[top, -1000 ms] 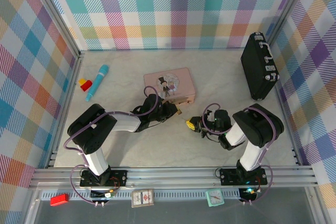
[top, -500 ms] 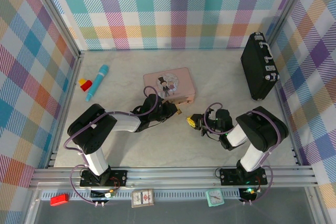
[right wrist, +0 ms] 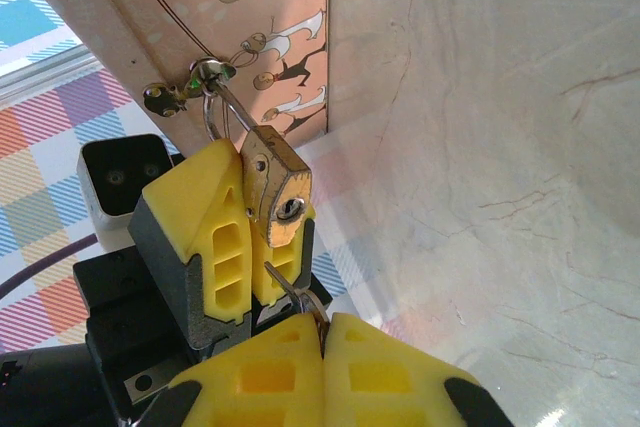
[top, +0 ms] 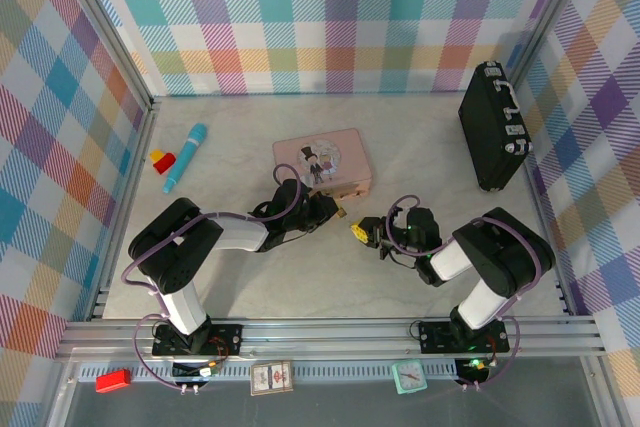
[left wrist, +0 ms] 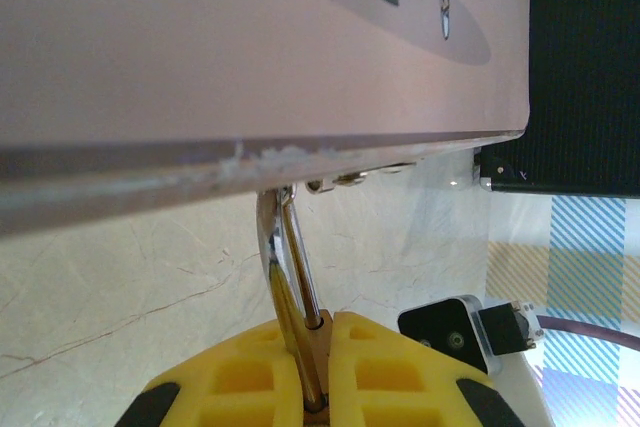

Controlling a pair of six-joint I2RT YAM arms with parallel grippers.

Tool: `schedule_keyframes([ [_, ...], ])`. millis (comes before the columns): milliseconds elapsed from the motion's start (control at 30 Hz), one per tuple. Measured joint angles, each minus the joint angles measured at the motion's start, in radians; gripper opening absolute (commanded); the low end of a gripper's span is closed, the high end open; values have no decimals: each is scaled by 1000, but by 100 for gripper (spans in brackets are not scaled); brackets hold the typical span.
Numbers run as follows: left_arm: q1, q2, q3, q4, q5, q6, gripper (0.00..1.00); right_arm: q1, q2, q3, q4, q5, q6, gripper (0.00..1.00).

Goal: Unlock the padlock with the key

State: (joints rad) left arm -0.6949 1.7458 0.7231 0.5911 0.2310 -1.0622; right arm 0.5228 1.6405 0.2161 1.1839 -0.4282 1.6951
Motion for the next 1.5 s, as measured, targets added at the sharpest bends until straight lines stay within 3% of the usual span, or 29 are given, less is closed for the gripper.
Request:
schedule_keyframes([
  [1500, -1, 0, -14, 37, -11, -15, 6, 15, 78, 23, 43, 32, 26, 0],
])
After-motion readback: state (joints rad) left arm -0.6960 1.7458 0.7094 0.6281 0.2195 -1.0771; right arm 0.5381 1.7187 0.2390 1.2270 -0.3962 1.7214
